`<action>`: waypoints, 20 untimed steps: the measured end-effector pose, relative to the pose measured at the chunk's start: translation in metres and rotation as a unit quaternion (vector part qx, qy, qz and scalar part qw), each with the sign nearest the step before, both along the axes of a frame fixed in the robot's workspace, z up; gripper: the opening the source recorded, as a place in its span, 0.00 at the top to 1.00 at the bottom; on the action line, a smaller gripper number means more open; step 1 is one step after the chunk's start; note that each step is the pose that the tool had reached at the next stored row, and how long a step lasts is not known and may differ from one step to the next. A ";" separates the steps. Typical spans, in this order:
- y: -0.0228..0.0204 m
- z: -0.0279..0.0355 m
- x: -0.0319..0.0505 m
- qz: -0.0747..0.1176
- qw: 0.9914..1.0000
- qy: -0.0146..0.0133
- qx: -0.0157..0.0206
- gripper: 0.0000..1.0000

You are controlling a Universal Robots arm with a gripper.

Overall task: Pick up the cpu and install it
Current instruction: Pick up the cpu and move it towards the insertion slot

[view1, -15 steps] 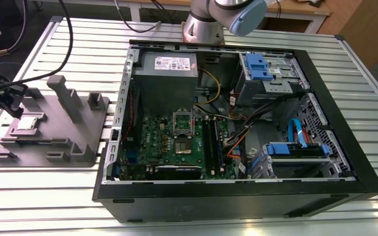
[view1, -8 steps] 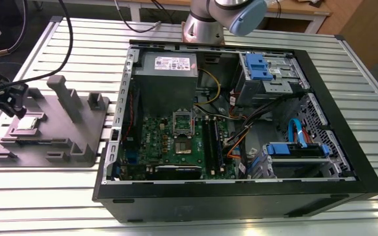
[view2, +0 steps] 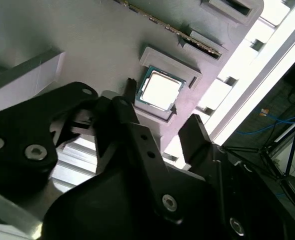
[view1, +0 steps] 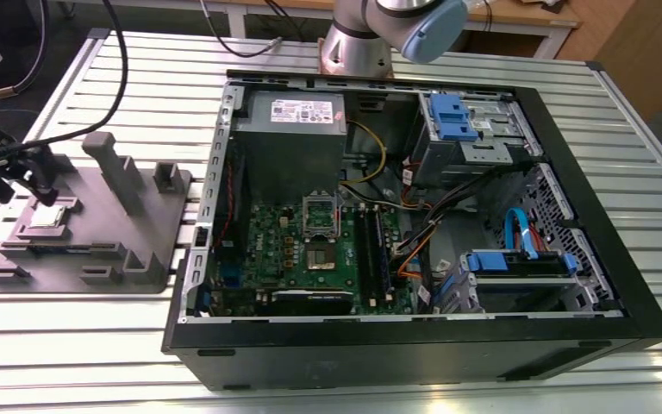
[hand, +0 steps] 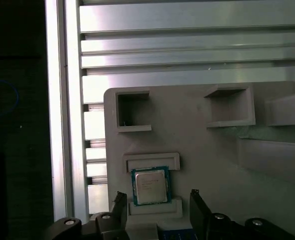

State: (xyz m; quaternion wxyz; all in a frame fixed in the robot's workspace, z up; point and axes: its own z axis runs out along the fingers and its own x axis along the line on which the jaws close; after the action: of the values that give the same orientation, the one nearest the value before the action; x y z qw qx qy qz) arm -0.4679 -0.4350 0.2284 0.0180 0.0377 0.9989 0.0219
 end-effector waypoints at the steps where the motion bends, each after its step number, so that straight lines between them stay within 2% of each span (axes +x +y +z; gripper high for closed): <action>1: 0.0000 0.0000 0.0000 0.000 1.000 0.000 0.000 0.36; 2: 0.0000 0.0000 0.0000 0.000 1.000 0.000 0.000 0.36; 3: 0.0000 0.0000 0.0000 0.000 1.000 0.000 0.000 0.29; 5: 0.0000 -0.0008 0.0000 0.000 1.000 0.000 0.000 0.29; 15: 0.0000 -0.0186 0.0000 0.001 1.000 0.000 0.001 0.29; 20: 0.0000 -0.0251 0.0000 0.018 1.000 0.000 0.001 0.29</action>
State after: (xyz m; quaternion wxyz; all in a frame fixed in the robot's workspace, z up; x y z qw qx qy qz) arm -0.4679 -0.4350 0.2033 0.0175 0.0200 0.9994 0.0232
